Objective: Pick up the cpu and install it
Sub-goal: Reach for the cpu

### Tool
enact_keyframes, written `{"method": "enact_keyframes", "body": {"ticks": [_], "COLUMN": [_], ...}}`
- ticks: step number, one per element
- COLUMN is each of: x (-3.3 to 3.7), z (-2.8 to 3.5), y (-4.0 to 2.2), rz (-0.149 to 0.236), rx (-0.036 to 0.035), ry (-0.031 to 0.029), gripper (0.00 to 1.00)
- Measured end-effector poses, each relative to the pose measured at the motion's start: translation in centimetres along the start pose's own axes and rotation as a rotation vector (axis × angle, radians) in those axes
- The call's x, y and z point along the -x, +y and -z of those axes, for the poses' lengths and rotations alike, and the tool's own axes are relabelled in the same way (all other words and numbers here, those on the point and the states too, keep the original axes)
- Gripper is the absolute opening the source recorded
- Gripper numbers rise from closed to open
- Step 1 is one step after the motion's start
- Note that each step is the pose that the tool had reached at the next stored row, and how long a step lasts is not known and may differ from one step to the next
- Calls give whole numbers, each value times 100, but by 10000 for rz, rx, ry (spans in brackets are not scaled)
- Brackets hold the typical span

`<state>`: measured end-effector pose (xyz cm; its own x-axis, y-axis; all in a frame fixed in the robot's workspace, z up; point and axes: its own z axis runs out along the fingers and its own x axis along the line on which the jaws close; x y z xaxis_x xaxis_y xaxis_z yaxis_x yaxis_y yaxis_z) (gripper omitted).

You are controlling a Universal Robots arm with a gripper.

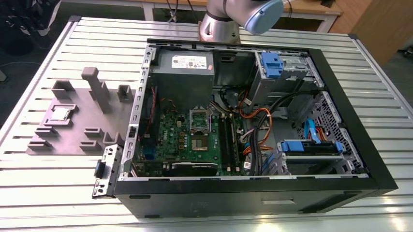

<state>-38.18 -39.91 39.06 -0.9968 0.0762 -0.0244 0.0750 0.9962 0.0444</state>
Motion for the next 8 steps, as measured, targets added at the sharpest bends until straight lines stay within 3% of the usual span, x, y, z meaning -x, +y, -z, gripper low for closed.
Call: {"method": "enact_keyframes", "body": {"ticks": [8], "x": [-23], "z": [1], "y": [-2], "rz": [0], "rx": [0], "ry": [0], "gripper": [11]}}
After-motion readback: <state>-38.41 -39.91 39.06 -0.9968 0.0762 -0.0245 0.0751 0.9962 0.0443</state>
